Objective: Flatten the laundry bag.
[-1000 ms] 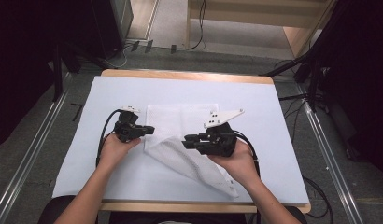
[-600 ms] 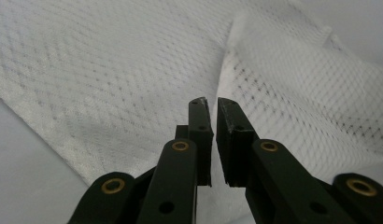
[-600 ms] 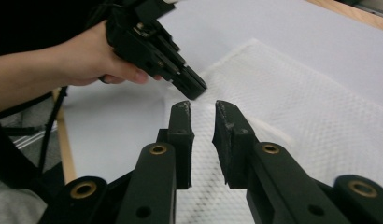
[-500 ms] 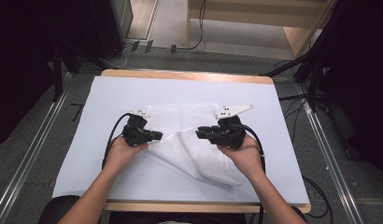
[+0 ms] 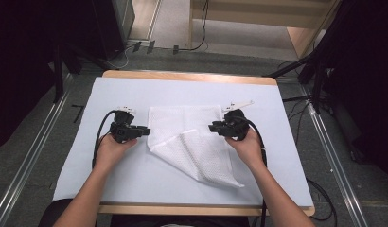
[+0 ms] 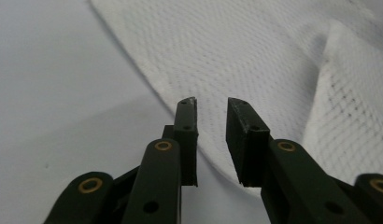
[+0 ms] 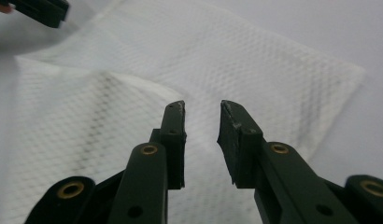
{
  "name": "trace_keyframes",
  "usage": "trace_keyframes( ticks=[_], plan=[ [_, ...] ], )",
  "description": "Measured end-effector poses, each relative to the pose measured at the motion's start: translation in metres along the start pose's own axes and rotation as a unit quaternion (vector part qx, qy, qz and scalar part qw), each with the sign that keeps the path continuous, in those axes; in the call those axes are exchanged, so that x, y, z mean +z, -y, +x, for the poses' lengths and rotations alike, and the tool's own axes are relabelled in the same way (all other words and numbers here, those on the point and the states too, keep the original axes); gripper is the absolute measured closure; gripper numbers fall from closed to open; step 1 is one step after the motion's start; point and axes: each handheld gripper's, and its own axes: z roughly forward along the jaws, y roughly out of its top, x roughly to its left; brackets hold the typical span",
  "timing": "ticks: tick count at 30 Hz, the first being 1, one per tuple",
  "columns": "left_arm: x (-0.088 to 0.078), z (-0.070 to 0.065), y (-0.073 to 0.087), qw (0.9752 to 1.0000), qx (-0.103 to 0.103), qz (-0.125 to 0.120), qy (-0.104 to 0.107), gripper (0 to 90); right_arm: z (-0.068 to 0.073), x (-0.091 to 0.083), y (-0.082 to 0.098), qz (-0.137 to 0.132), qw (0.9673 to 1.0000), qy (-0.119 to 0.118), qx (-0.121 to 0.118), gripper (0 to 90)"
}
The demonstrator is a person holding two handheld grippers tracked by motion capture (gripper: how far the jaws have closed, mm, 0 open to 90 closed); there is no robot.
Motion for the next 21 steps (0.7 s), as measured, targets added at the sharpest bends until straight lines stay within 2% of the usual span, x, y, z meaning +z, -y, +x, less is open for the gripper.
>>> trace_keyframes(
  ticks=[2,7,10,12,13,15,17,19,21],
  plan=[
    [0.002,0.003,0.001,1.0,-0.01,0.0,0.0,70.2,-0.009,0.003,0.003,0.005,0.9999,0.008,0.01,70.6],
    [0.012,0.004,0.002,0.9998,-0.01,0.012,-0.009,66.2,-0.03,0.008,0.013,0.025,0.9985,0.034,0.035,66.1],
    [0.017,0.0,0.001,0.9999,-0.013,0.007,0.001,65.7,-0.04,0.012,0.018,0.031,0.9974,0.042,0.051,65.1],
    [0.019,-0.005,0.002,1.0,-0.003,0.006,-0.007,65.4,-0.045,0.015,0.02,0.036,0.9964,0.05,0.058,63.8],
    [0.02,-0.006,0.002,0.9999,-0.004,0.002,-0.011,66.0,-0.047,0.017,0.022,0.038,0.9961,0.052,0.061,63.4],
    [0.021,-0.008,0.004,0.9998,-0.006,-0.003,-0.017,68.2,-0.048,0.022,0.023,0.047,0.9954,0.056,0.063,62.3],
    [0.022,-0.011,0.004,0.9997,-0.003,-0.006,-0.024,72.0,-0.046,0.025,0.022,0.042,0.9956,0.059,0.06,63.4],
    [0.024,-0.014,0.004,0.9997,0.004,-0.005,-0.025,76.4,-0.042,0.028,0.022,0.038,0.996,0.061,0.053,66.4],
    [0.025,-0.017,0.004,0.9992,0.013,-0.004,-0.038,81.5,-0.038,0.03,0.02,0.041,0.9963,0.064,0.041,72.3]
  ],
)
